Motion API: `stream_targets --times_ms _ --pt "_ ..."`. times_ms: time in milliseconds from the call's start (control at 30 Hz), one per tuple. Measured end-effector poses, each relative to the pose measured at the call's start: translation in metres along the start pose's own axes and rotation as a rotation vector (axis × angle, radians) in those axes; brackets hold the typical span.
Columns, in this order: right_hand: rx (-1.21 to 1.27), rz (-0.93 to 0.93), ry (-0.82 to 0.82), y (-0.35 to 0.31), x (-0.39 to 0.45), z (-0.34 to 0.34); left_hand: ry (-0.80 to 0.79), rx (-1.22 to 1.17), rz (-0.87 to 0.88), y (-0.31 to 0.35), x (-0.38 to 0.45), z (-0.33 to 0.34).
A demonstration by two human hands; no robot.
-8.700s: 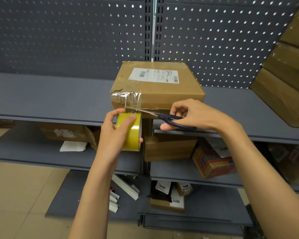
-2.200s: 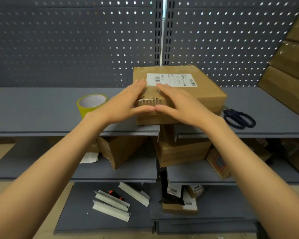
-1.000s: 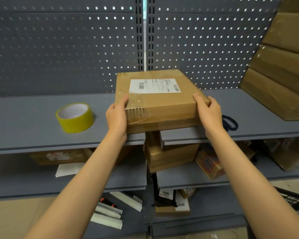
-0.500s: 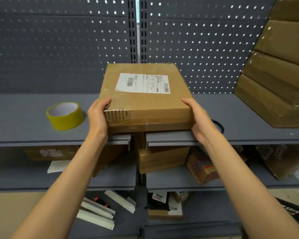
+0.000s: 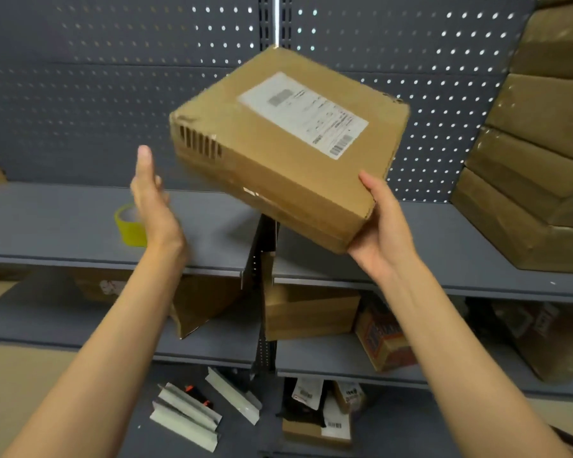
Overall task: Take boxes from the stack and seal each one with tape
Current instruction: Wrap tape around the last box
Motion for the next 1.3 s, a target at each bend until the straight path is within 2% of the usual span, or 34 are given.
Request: stream_targets --times_ms 33,133,200,367,533,633,767,900,1300 --pt "0.035 -0.031 -0.016 0.005 -0.002 0.008 -0.063 0.026 -0.064 -0.005 -0.012 0.006" --pt "0.064 -0.139 -0.008 0.028 -0.005 0.037 -0.389 0.026 -0.263 -0.020 -0.054 0.038" --pt "0.030 -0.191 0.019 0.044 -0.006 0.050 -0.519 -0.021 -0.272 -0.024 -0.074 0.056" --pt "-0.041 -0.165 0.029 0.047 -0.007 0.054 -0.501 -0.062 -0.208 -0.017 -0.067 0.059" --pt "-0.046 -0.206 0.262 -0.002 0.003 0.007 -0.536 0.084 -0.226 0.006 -0.034 0.024" --pt "-0.112 -0.225 0.157 -0.023 0.009 -0.008 -0.563 0.139 -0.269 0.017 -0.015 0.006" --pt "-0.237 -0.165 0.022 -0.016 0.010 -0.004 -0.583 0.203 -0.271 0.020 0.000 -0.003" --pt "-0.223 -0.152 0.048 -0.008 0.010 -0.002 -0.554 0.196 -0.250 0.012 0.006 -0.003" --pt "-0.320 0.024 0.180 0.034 0.020 -0.025 -0.381 0.196 -0.352 -0.043 0.017 -0.022"
Point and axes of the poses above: each hand's wrist, its own x-axis towards the middle knuckle, its own z-axis out of the palm, y = z × x, the point moved 4 cm from there along x, towards the middle knuckle, and after that the axes turned 2 degrees about -z, right-handed, at the moved point
